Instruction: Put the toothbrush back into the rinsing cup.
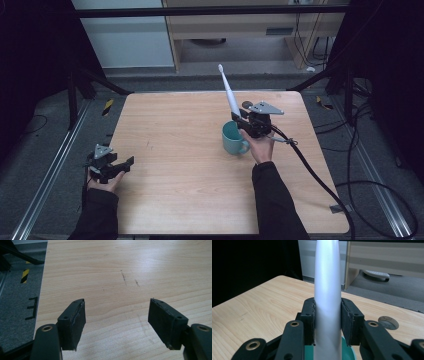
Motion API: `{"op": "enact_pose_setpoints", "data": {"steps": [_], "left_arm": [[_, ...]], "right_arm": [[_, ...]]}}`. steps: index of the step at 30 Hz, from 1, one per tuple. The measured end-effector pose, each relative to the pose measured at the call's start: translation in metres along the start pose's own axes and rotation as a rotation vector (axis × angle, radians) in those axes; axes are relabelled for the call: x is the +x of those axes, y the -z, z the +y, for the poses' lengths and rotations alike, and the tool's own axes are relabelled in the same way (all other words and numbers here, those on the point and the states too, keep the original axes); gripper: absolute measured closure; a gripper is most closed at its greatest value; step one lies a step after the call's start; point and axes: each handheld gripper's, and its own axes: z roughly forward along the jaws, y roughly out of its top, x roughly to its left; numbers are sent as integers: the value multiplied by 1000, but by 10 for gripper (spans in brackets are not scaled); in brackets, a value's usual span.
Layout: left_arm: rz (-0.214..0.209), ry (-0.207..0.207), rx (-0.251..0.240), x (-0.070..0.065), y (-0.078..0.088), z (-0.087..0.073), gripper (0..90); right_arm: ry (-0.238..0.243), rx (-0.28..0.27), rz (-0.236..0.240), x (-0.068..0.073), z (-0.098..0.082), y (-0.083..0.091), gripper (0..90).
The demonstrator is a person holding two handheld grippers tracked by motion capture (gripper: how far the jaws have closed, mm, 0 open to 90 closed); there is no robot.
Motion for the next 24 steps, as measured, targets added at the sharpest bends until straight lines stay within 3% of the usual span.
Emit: {"op": "enact_pose_setpoints", "data": {"steps": [9, 24], "left_arm": [[0, 0, 1, 0, -1, 0, 297], [1, -1, 4, 0, -1, 0, 297]], "right_arm": [[-16, 14, -1, -2, -14, -11, 662], [-7, 97, -12, 4, -34, -25, 660]]}}
